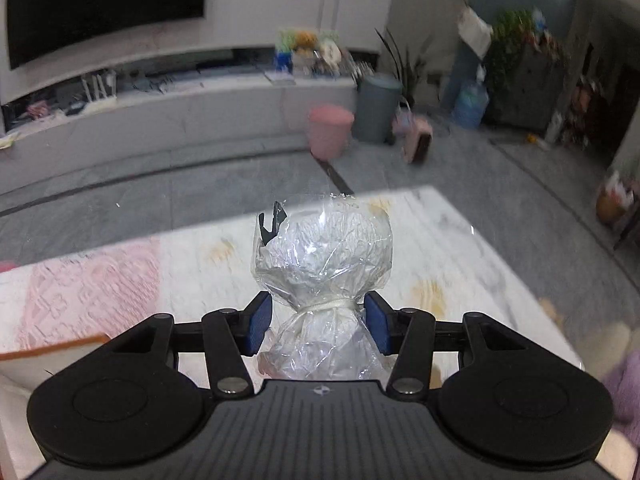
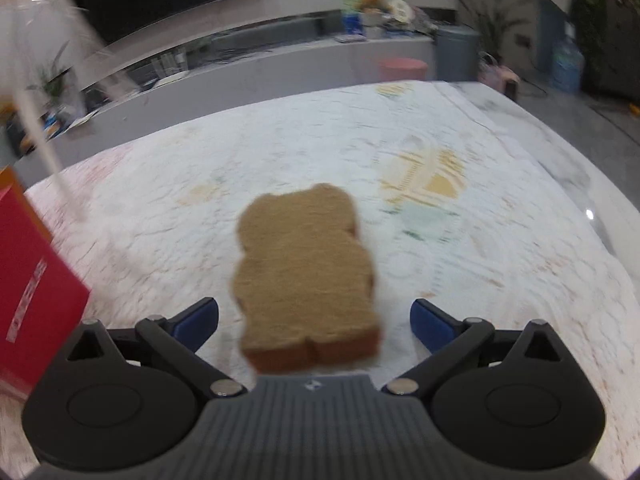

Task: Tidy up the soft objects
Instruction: 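Grasp the clear plastic bag with the left tool while the right tool grasps the bear sponge, then carry the plastic bag with the left tool while the right tool carries the sponge to the box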

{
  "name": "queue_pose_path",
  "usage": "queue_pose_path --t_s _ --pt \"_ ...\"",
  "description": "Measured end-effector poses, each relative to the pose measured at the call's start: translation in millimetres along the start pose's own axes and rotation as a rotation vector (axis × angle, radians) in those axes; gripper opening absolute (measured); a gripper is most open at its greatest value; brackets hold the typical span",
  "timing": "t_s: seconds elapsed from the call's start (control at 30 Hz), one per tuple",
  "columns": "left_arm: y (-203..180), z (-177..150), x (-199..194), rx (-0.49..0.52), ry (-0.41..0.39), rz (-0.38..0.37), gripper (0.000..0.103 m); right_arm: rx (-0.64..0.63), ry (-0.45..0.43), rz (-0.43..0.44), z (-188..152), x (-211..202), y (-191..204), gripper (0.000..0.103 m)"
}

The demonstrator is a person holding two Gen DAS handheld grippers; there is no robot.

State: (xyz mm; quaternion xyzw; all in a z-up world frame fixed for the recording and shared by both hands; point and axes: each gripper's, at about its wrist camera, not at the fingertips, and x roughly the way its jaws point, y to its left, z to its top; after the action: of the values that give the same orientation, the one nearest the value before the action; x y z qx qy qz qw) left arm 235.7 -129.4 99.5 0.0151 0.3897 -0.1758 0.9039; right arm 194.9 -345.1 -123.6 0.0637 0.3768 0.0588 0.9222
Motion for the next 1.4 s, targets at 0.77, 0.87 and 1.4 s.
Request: queue_pose_path --t_s 0.77,0.87,1.4 --pt "10 -13 -6 -0.009 0.045 0.058 0.058 0.045 -0.109 0.097 13 -30 0 0.063" --pt "18 -10 -26 -0.005 0.034 0.082 0.057 0.052 -0.142 0.137 16 -39 4 0.063" --pt "135 -49 -121 -0.095 -0.067 0.225 0.057 -0.161 -0.282 0.398 51 -140 125 0.063"
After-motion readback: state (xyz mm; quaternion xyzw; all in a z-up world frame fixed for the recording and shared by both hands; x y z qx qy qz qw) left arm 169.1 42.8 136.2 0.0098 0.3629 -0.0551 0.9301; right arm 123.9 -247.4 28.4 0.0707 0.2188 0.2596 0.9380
